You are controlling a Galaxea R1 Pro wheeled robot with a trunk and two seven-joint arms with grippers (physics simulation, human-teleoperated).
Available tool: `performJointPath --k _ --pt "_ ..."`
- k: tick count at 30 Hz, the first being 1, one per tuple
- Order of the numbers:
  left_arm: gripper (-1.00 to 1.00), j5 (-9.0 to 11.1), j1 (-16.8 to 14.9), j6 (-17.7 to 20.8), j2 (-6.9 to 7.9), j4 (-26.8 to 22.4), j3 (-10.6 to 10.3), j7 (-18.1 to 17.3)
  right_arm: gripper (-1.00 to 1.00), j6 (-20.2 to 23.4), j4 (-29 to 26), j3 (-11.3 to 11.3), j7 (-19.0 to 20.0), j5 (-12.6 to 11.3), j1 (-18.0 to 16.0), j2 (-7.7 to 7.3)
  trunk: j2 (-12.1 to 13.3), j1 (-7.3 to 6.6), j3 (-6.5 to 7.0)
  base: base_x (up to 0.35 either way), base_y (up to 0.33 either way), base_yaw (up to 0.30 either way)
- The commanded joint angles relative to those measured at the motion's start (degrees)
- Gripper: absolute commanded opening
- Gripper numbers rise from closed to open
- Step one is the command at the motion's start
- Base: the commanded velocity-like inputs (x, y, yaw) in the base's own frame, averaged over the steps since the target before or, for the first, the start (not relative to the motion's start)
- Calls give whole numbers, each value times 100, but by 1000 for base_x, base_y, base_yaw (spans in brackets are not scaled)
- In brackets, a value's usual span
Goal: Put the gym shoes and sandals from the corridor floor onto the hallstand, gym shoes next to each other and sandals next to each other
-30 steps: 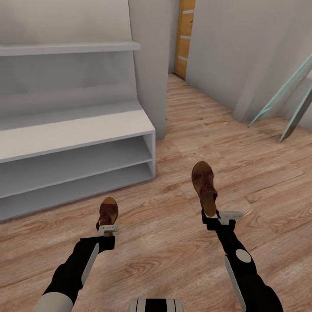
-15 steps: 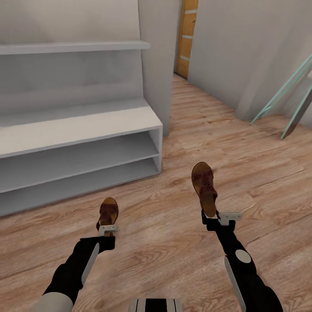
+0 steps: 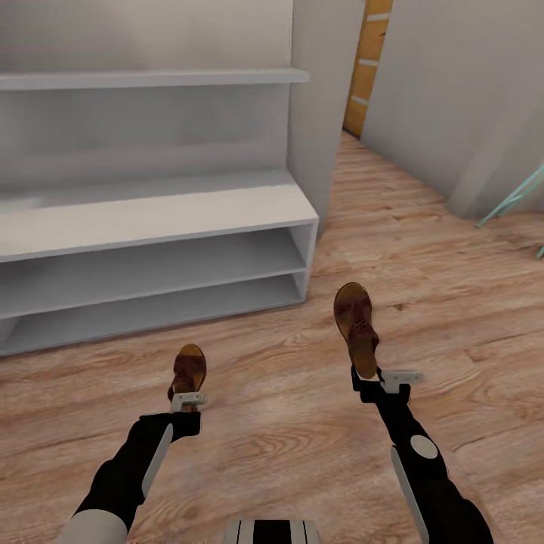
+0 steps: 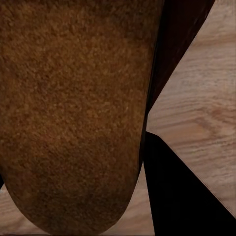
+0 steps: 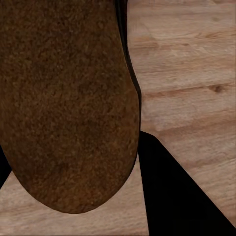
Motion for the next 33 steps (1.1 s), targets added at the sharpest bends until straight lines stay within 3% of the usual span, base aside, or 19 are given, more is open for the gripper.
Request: performJointPath --k 1,10,33 --pt "-100 -20 0 0 0 1 -1 -15 -100 -1 -1 0 8 -21 0 0 0 0 -2 0 0 275" --pt "-100 -18 0 -3 0 -3 -1 -15 -100 1 -1 0 8 -21 0 0 0 0 -6 0 27 203" --pt "-100 -20 0 -6 0 0 7 -15 -100 -1 -1 0 8 -21 0 0 0 0 -6 0 315 1"
